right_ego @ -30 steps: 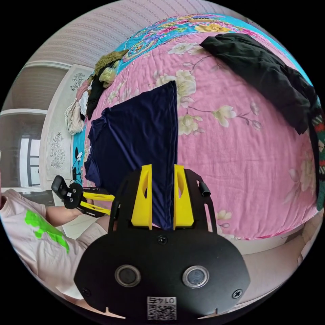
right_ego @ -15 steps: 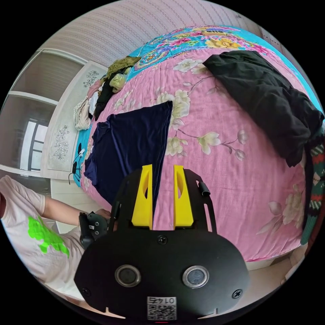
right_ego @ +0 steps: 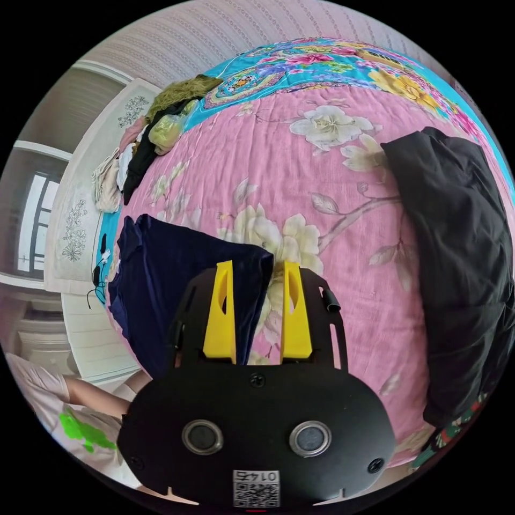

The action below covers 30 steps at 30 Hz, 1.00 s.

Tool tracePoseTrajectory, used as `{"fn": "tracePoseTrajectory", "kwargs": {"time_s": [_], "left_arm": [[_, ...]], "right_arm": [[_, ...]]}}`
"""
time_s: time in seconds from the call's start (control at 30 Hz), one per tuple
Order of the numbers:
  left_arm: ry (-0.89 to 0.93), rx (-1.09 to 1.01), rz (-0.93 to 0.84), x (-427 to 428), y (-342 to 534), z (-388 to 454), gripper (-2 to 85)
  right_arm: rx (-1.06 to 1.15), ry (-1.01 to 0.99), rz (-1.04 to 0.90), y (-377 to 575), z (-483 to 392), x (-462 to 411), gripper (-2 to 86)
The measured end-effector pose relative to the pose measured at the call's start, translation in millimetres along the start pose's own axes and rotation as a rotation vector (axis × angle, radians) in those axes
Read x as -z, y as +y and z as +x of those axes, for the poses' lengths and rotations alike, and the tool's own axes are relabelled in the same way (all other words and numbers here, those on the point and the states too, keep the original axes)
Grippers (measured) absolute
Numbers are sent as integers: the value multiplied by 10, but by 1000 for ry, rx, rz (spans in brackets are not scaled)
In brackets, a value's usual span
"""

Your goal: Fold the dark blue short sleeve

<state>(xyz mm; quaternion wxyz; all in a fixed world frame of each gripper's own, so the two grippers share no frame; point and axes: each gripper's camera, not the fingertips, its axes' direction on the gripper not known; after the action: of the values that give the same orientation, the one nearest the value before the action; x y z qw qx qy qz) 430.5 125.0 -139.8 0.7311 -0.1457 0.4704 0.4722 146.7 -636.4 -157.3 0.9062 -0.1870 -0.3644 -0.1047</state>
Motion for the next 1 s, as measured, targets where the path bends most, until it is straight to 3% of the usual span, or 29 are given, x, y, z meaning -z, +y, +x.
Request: {"fn": "tracePoseTrajectory", "kwargs": {"time_s": [0.1,0.2,0.63,1.0], "left_arm": [[14,14,0,10,60,60,-10],[34,37,25,84,155,105,-10],[97,277,306,1276,1107,37,-10],[33,620,592,2694,2810,-129,-10]], "right_arm": [[17,99,-33,-143,-160,-160,34],[58,28,-68,-283,-318,-248,10],[193,84,-82,-918,-1297,-440,-1],[412,181,-150,-1803,-3107,-1275,-1]]}}
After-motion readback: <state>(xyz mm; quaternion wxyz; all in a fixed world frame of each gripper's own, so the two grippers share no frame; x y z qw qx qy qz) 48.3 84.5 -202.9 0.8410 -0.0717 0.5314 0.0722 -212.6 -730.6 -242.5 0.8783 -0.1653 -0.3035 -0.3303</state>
